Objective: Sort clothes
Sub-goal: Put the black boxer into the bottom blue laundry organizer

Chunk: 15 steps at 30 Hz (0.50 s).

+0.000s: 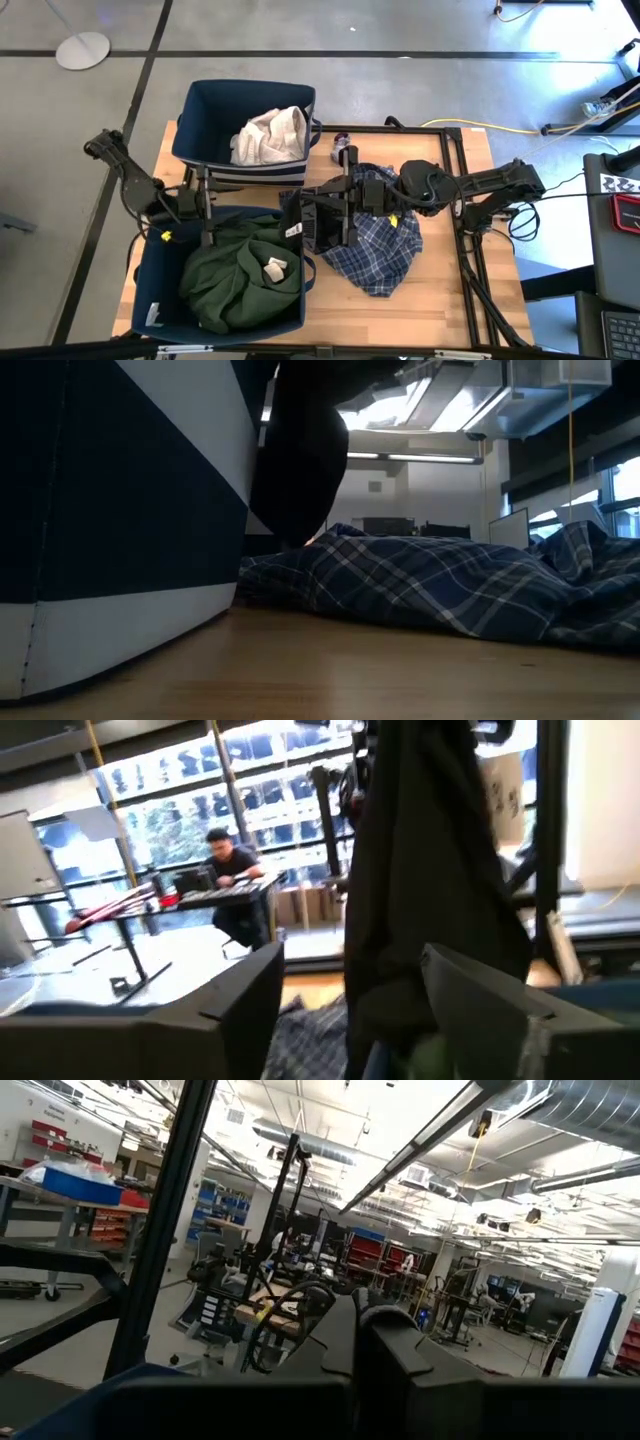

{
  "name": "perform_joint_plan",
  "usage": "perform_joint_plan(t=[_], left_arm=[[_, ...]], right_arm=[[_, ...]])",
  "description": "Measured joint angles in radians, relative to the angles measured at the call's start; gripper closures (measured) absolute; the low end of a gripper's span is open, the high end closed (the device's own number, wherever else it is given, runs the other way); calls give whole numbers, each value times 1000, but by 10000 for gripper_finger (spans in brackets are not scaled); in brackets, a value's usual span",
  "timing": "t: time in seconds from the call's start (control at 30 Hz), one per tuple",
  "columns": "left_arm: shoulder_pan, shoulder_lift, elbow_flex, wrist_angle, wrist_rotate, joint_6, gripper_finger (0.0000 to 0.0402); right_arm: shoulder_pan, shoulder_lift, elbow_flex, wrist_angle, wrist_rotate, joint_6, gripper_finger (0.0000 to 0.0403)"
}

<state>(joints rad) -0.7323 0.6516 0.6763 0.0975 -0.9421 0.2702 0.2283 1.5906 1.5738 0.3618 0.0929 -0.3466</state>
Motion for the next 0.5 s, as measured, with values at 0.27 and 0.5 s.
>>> perform_joint_plan(t=[0.27,0.5], left_arm=[[114,108,85,5,267,-73,137],[214,283,204,8,357,-73,137]], right_arm=[[0,0,0,-7,0,-3,391],[0,0,0,-30,0,-3,391]])
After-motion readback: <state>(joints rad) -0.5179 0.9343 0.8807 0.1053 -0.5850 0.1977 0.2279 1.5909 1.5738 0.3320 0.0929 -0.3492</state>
